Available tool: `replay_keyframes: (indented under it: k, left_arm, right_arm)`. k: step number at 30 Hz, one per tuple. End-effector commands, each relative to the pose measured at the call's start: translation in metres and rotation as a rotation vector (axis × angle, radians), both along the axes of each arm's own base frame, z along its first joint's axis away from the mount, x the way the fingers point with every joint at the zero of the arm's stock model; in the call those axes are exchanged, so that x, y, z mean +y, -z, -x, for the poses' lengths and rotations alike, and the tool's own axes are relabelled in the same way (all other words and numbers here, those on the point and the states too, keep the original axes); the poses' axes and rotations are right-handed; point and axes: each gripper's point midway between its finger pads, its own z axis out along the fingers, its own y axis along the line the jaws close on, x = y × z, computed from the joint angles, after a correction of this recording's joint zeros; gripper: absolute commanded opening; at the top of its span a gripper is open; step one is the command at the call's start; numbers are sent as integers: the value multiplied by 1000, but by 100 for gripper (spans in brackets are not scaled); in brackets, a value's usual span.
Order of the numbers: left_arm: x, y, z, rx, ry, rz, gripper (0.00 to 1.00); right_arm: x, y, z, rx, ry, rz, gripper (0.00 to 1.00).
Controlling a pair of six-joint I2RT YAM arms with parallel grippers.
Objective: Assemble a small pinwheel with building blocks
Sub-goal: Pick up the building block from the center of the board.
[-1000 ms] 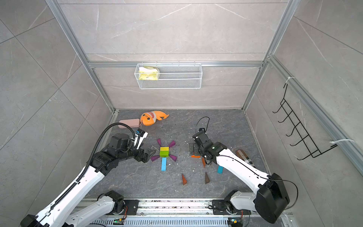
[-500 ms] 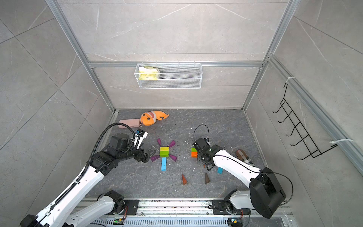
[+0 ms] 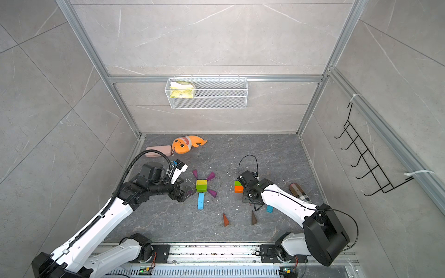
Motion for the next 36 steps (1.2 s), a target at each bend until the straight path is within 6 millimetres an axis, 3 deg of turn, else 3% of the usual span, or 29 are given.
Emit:
replay_keyframes:
  k: [1, 7, 18, 24, 36]
  left_arm:
    - [-15, -3, 18, 40, 123, 57, 100]
    - [-22, 13, 25, 105, 165, 10, 100]
    - [-18, 16, 20, 73, 140, -27, 100]
    - [-18, 18, 19, 72, 138, -35, 100]
    - [-17, 19, 18, 70, 134, -41, 100]
  right_arm:
    - [1, 2, 2, 7, 5, -17, 61]
    - [1, 10, -3, 3, 15, -9, 60]
    - [12, 18, -33, 8, -15, 18, 51]
    - [9, 25, -35, 21, -6, 18, 43]
    - [10, 30, -38, 35, -11, 2, 38]
